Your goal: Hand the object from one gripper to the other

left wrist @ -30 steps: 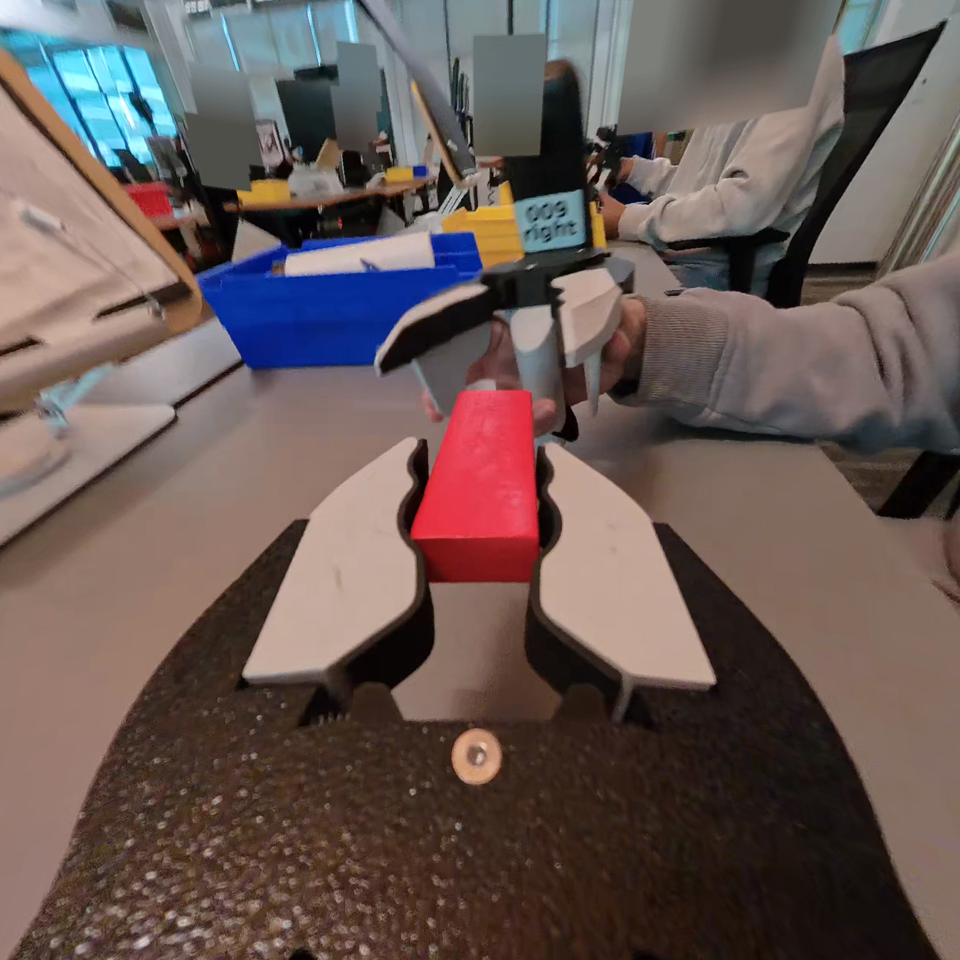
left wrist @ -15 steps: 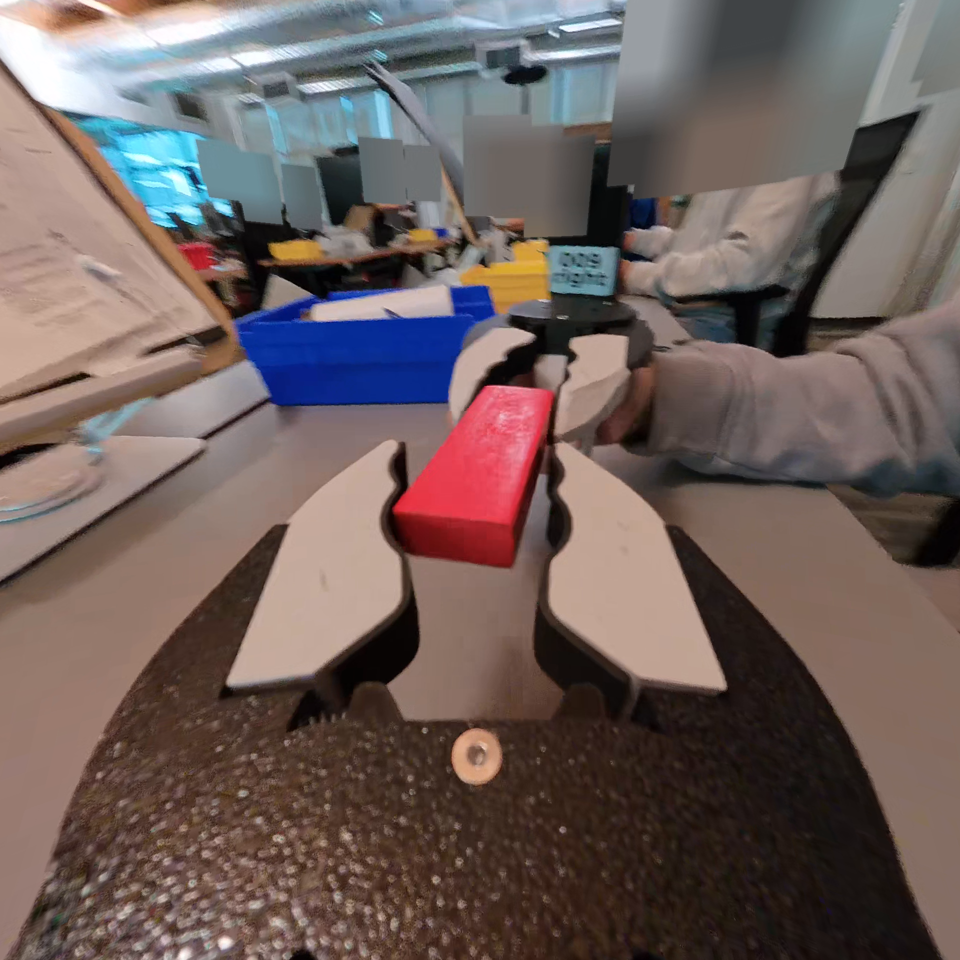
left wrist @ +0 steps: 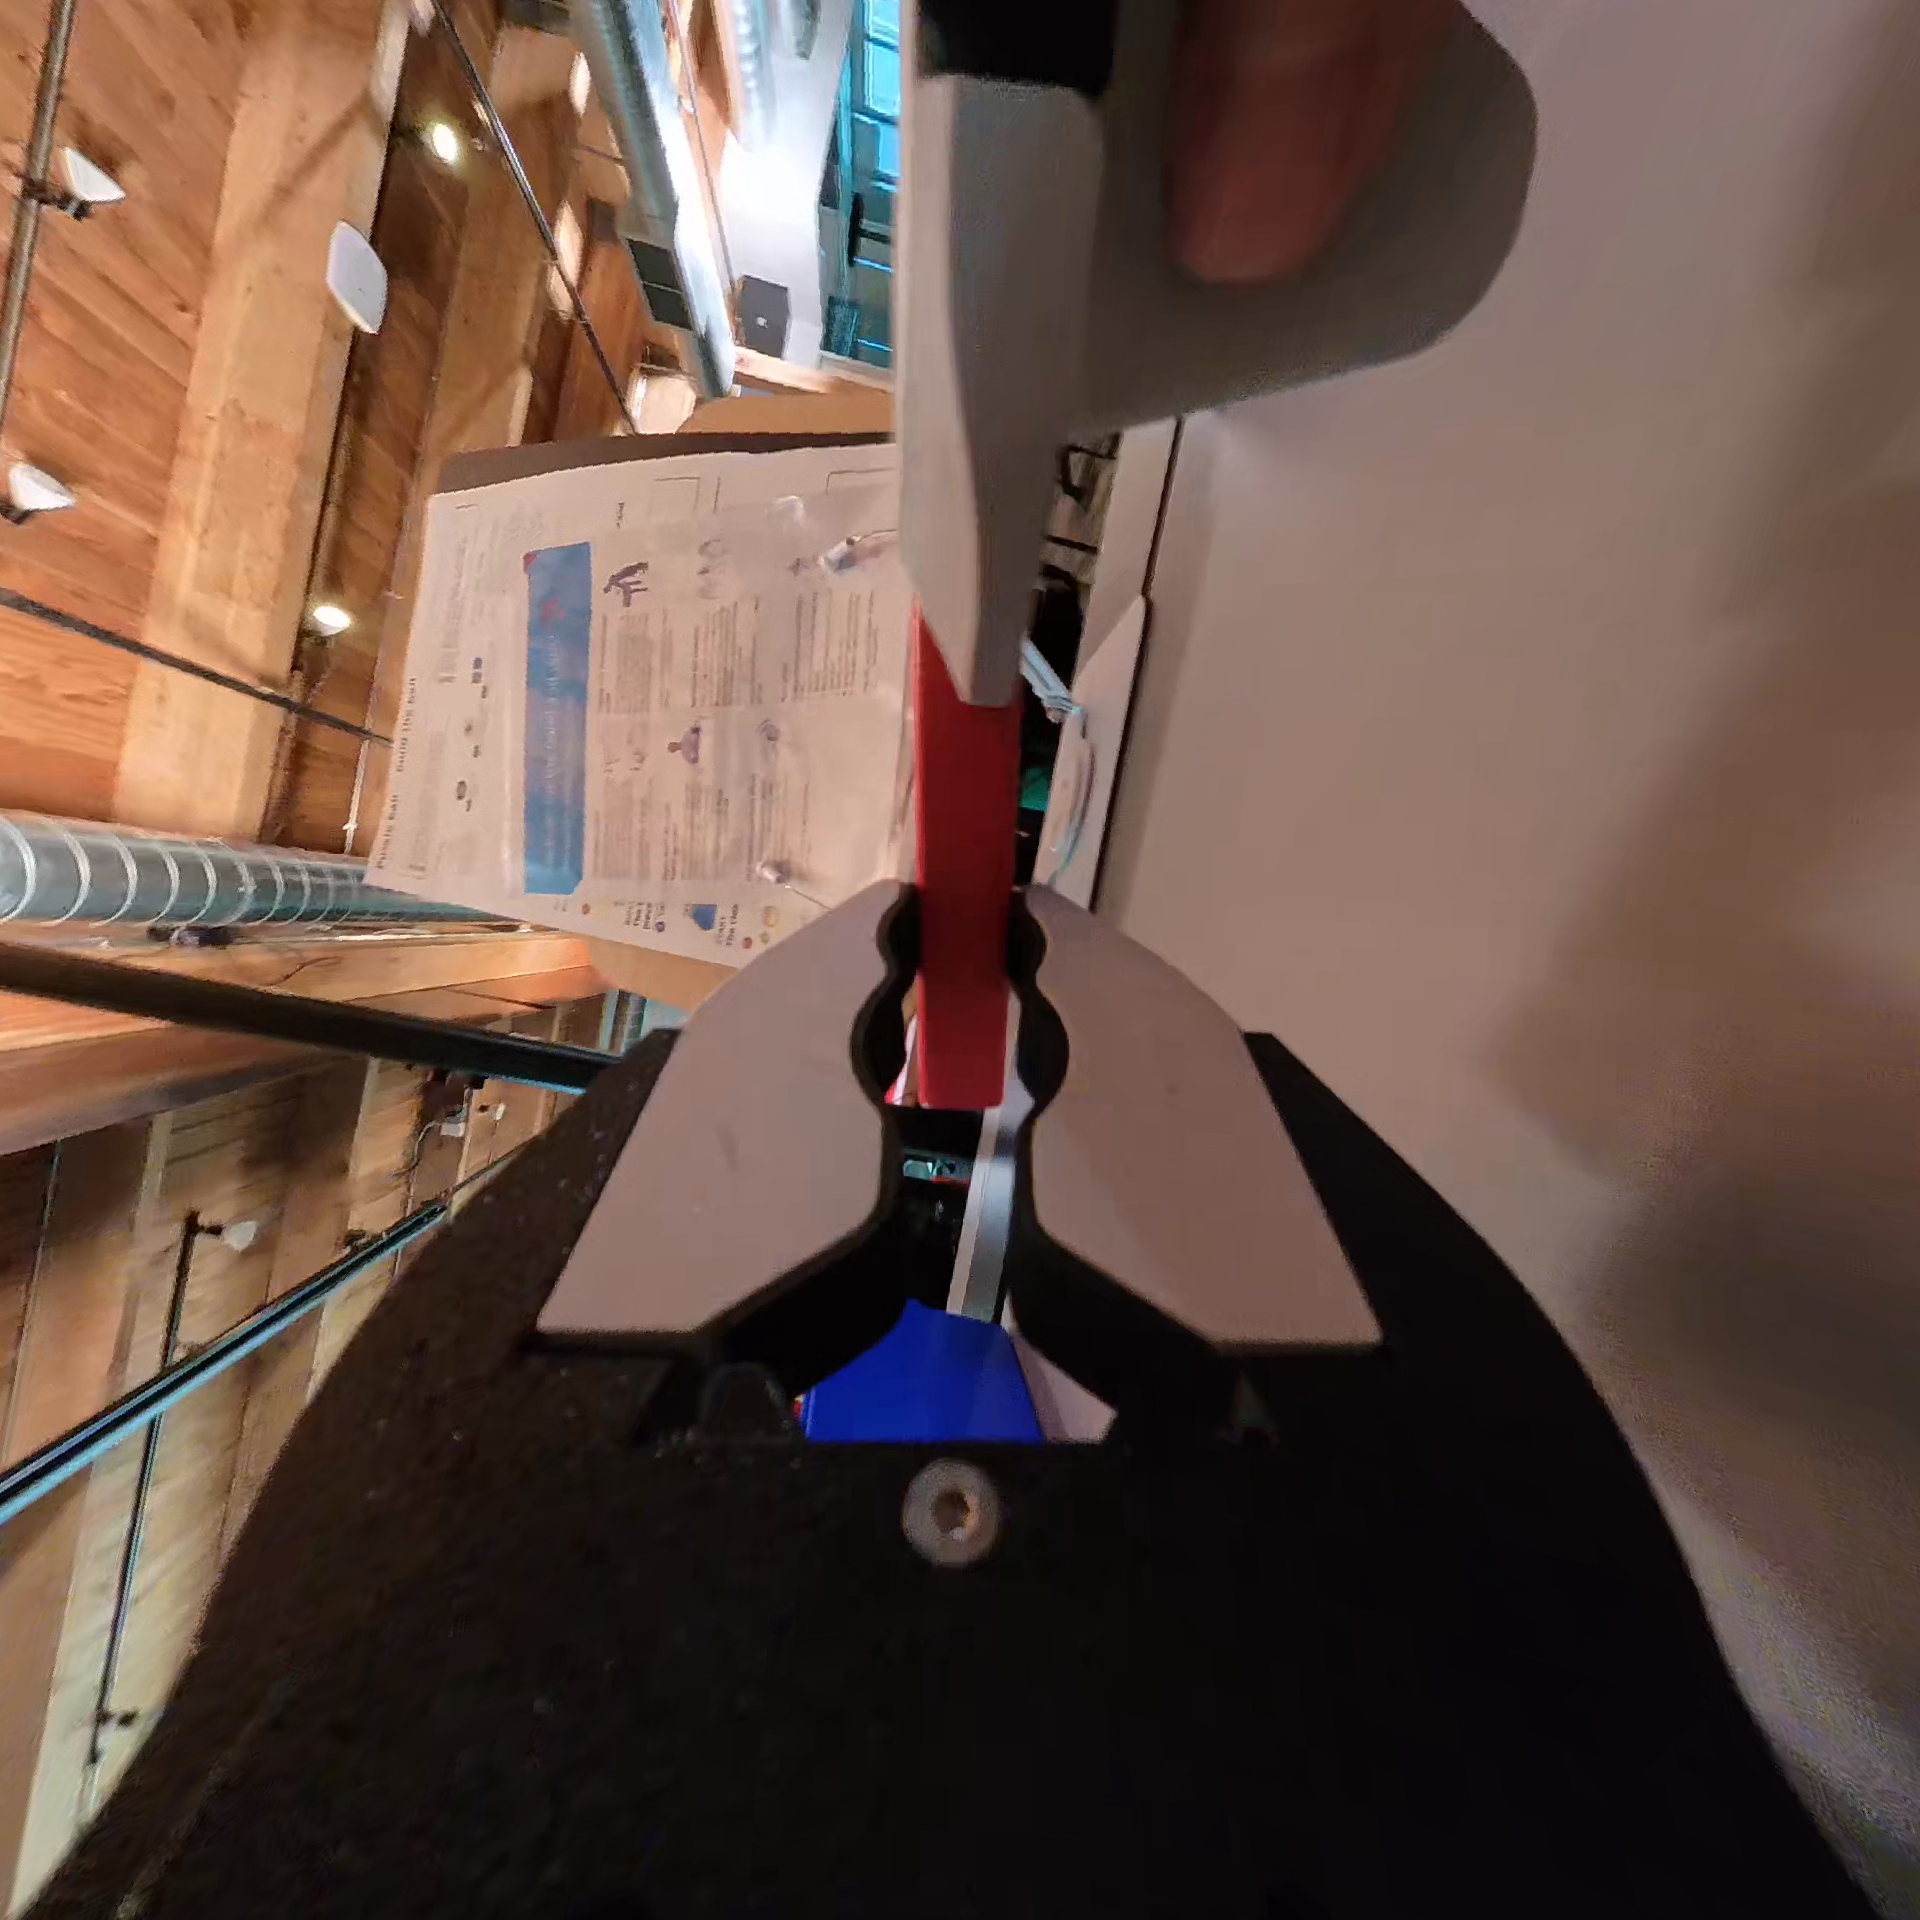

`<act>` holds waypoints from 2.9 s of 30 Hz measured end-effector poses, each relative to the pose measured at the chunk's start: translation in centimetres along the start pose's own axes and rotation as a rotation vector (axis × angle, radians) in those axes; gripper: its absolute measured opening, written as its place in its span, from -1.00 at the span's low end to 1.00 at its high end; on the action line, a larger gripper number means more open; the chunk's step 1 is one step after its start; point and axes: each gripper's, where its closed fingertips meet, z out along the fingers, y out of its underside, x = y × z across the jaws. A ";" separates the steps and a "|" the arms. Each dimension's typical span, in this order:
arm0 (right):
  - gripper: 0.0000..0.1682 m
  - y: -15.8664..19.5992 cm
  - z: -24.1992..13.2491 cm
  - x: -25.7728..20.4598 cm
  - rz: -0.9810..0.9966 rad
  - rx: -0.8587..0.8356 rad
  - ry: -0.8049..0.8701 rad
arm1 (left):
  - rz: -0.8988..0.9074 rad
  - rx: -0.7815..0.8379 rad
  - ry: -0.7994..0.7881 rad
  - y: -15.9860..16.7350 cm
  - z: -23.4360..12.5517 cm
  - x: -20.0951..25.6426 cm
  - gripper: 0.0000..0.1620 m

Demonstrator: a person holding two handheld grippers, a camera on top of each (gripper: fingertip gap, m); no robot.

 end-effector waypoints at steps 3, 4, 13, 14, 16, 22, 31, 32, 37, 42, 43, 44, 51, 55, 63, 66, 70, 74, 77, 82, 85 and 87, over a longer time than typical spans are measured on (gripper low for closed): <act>-0.60 -1.2 -0.3 -0.7 0.000 0.121 -0.059 | -0.113 0.018 0.027 -0.2 -0.1 -0.2 -0.81; -0.56 -1.8 -0.7 -0.8 0.001 0.178 -0.086 | -0.200 0.036 0.057 -0.3 -0.2 -0.1 -0.81; -0.48 -0.9 -0.4 -2.3 0.276 0.171 -0.316 | -1.454 0.663 0.453 -3.1 -3.2 -4.3 -0.81; -0.49 -0.5 -0.1 -2.6 0.255 0.155 -0.316 | -1.509 0.701 0.477 -2.9 -3.4 -4.6 -0.81; -0.54 -0.4 0.2 -3.6 0.212 0.152 -0.338 | -1.544 0.747 0.527 -3.0 -3.8 -4.6 -0.81; -0.79 -0.9 0.1 -5.0 0.192 0.203 -0.394 | -1.417 0.757 0.695 -5.4 -4.6 -2.6 -0.81; -0.80 2.1 0.6 -4.3 0.013 -0.011 -0.339 | -1.405 0.738 0.644 -5.0 -4.4 -2.7 -0.66; -0.81 2.0 0.6 -4.5 0.007 -0.003 -0.351 | -1.407 0.737 0.644 -4.8 -4.4 -2.8 -0.67; -0.81 1.8 0.6 -4.8 0.005 0.007 -0.358 | -1.442 0.777 0.581 -3.9 -4.7 -4.5 -0.76; -0.68 0.5 0.3 -4.6 0.024 0.095 -0.339 | -1.390 0.765 0.580 -4.9 -5.1 -4.9 -0.80; -0.57 -0.4 0.0 -4.3 0.029 0.149 -0.318 | -1.372 0.747 0.582 -5.0 -5.0 -4.8 -0.81; -0.55 -1.2 -0.3 -4.1 0.033 0.198 -0.308 | -1.355 0.727 0.575 -5.0 -4.9 -4.7 -0.81; -0.64 -1.2 -0.6 -4.5 -0.025 0.197 -0.324 | -1.360 0.736 0.618 -5.8 -5.2 -4.6 -0.81; -0.81 -1.1 -0.5 -5.3 -0.091 0.174 -0.349 | -1.335 0.741 0.617 -5.9 -5.4 -4.5 -0.80; -0.82 -2.1 -0.7 -1.7 0.039 0.247 -0.153 | -1.318 0.607 0.449 -4.2 -3.6 -4.1 -0.36; -0.82 -2.4 -1.0 0.1 0.117 0.287 -0.069 | -1.233 0.403 0.391 -2.9 -2.0 -2.4 -0.31; -0.82 -2.8 -1.0 0.2 0.226 0.350 -0.076 | -1.271 0.205 0.457 -3.0 -0.6 0.8 -0.35; -0.82 -3.3 -1.2 -0.6 0.370 0.423 -0.204 | -1.460 0.322 0.617 -5.3 -1.1 1.6 -0.37; -0.82 -3.9 -1.7 -0.2 0.481 0.491 -0.268 | -1.627 0.475 0.744 -6.3 -2.1 0.4 -0.46; -0.82 -3.8 -1.8 -0.3 0.487 0.499 -0.284 | -1.690 0.552 0.731 -5.7 -2.3 -0.9 -0.71; -0.82 -4.0 -1.6 -1.1 0.439 0.493 -0.297 | -1.631 0.537 0.748 -6.2 -2.5 -0.3 -0.72; -0.82 -4.3 -1.8 -1.2 0.429 0.503 -0.309 | -1.575 0.542 0.729 -6.4 -2.6 -0.4 -0.79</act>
